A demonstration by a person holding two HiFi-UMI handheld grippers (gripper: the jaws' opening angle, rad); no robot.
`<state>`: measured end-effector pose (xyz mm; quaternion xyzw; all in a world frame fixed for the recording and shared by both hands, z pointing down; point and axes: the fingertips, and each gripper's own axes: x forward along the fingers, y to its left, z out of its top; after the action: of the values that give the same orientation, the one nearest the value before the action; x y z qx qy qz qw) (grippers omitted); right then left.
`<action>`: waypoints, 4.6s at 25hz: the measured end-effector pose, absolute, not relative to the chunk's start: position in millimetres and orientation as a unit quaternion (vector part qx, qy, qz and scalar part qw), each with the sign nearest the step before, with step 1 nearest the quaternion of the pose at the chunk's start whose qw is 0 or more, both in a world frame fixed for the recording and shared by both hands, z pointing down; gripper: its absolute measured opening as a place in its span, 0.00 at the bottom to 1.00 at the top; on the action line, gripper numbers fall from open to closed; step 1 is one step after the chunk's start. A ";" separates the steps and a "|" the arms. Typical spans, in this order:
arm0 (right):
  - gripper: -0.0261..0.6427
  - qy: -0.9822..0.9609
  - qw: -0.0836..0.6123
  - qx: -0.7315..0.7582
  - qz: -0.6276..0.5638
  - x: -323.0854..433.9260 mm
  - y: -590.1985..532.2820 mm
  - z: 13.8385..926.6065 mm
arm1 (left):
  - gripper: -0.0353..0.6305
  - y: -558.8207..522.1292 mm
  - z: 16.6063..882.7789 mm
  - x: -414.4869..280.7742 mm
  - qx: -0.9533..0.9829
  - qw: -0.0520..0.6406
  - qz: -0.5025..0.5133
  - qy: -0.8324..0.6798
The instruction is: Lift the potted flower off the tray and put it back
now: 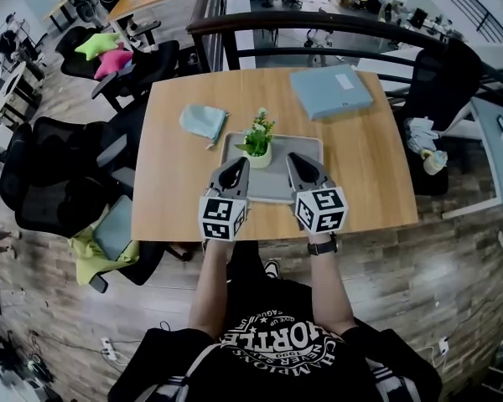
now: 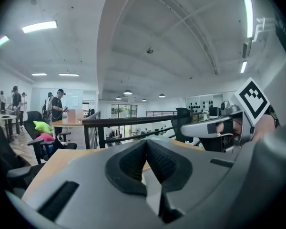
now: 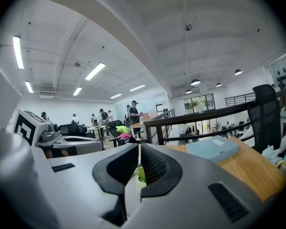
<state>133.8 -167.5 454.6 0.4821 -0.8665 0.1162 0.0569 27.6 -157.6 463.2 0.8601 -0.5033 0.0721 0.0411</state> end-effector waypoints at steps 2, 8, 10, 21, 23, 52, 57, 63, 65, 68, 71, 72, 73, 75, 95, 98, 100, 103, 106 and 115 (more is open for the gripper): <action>0.10 -0.867 0.061 0.479 0.118 132.2 -172.7 458.8 | 0.08 -164.2 467.1 23.1 0.860 0.039 0.078 -0.503; 0.13 -0.869 0.077 0.469 0.137 125.2 -190.7 480.7 | 0.08 -183.6 488.5 11.0 0.859 0.048 0.090 -0.502; 0.14 -0.872 0.081 0.460 0.146 122.6 -197.0 488.0 | 0.09 -192.1 496.9 8.9 0.859 0.053 0.096 -0.500; 0.28 -0.883 0.122 0.406 0.200 118.8 -223.9 541.4 | 0.14 -221.0 556.7 6.3 0.867 0.095 0.154 -0.464; 0.31 -0.886 0.129 0.397 0.203 117.8 -227.5 552.7 | 0.16 -223.2 568.8 6.6 0.870 0.101 0.165 -0.454; 0.74 -0.929 0.193 0.264 0.176 81.1 -281.9 673.3 | 0.68 -262.7 689.8 28.8 0.927 0.082 0.250 -0.268; 0.79 -0.935 0.160 0.245 0.201 67.9 -289.6 685.4 | 0.68 -273.1 699.0 30.8 0.929 0.098 0.230 -0.273; 0.81 -0.939 0.118 0.233 0.222 56.5 -298.3 690.0 | 0.67 -277.5 704.0 37.1 0.936 0.103 0.221 -0.256; 0.80 -0.941 0.100 0.230 0.228 54.8 -300.5 689.8 | 0.66 -276.6 706.0 38.6 0.937 0.104 0.220 -0.249; 0.73 -0.939 0.076 0.237 0.237 60.6 -308.0 690.3 | 0.62 -277.0 706.1 38.6 0.939 0.107 0.220 -0.241; 0.71 -0.937 0.078 0.243 0.240 62.3 -312.0 690.7 | 0.62 -278.8 706.3 39.3 0.939 0.107 0.221 -0.241; 0.71 -0.936 0.081 0.247 0.239 61.0 -313.1 690.8 | 0.62 -279.5 706.3 39.0 0.938 0.107 0.221 -0.244; 0.71 -0.935 0.081 0.251 0.239 59.7 -313.8 691.0 | 0.62 -279.8 706.3 38.5 0.937 0.107 0.220 -0.248; 0.70 -0.932 0.075 0.259 0.241 58.3 -313.5 691.3 | 0.62 -279.2 706.5 37.8 0.936 0.107 0.219 -0.253; 0.69 -0.902 0.063 0.308 0.296 53.9 -287.6 672.6 | 0.59 -246.4 677.8 38.7 0.935 0.090 0.223 -0.261; 0.69 -0.896 0.061 0.313 0.307 56.6 -274.2 660.4 | 0.59 -232.1 664.6 41.4 0.937 0.088 0.216 -0.261; 0.69 -0.891 0.058 0.321 0.315 62.0 -263.7 651.7 | 0.59 -220.8 655.3 46.3 0.939 0.086 0.209 -0.261; 0.69 -0.892 0.055 0.328 0.307 69.3 -248.1 633.2 | 0.59 -204.6 638.0 53.2 0.941 0.082 0.195 -0.264; 0.69 -0.893 0.049 0.332 0.298 76.4 -235.5 611.5 | 0.59 -191.6 617.8 59.8 0.943 0.076 0.180 -0.270; 0.69 -0.903 0.058 0.335 0.263 91.5 -198.0 561.3 | 0.59 -153.4 572.5 74.1 0.943 0.050 0.170 -0.282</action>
<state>91.5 -198.0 561.3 0.3354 -0.9027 0.2630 0.0581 74.1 -153.4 572.5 0.9430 -0.2817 0.1703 0.0497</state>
